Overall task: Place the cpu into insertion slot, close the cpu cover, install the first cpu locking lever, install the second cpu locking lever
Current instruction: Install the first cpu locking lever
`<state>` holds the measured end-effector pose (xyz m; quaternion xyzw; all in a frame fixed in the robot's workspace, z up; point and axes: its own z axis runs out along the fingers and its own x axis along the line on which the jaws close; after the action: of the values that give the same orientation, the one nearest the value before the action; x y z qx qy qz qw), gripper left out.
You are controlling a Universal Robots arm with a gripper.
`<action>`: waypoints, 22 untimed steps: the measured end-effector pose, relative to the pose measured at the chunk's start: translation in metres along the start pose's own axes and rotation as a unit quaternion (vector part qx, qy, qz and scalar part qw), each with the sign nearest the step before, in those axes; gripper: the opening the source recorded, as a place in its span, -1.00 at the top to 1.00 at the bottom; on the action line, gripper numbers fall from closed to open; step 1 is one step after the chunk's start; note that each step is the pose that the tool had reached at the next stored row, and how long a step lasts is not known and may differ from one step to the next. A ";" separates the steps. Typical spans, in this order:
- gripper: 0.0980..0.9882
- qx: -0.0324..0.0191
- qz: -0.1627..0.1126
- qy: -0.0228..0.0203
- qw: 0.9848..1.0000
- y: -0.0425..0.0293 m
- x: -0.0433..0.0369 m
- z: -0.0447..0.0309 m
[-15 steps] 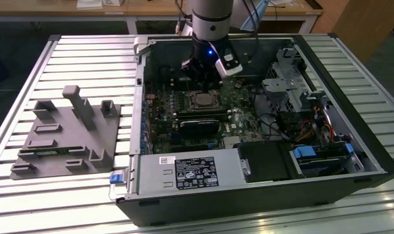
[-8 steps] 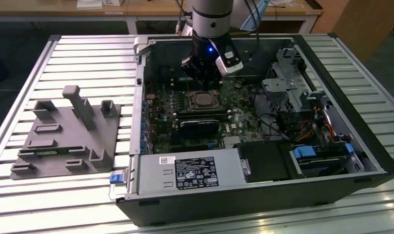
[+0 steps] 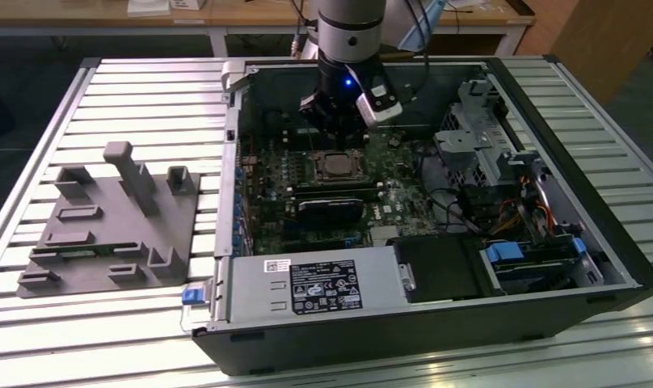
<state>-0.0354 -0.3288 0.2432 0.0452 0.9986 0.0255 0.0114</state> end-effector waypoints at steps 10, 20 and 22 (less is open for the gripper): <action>0.98 0.000 0.000 0.000 1.000 -0.0017 0.0186 -0.0004; 0.98 0.000 0.000 0.000 1.000 -0.0040 0.0446 -0.0011; 0.98 0.000 0.000 0.000 1.000 -0.0044 0.0485 -0.0012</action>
<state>-0.0841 -0.3288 0.2431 0.0455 0.9986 0.0256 0.0115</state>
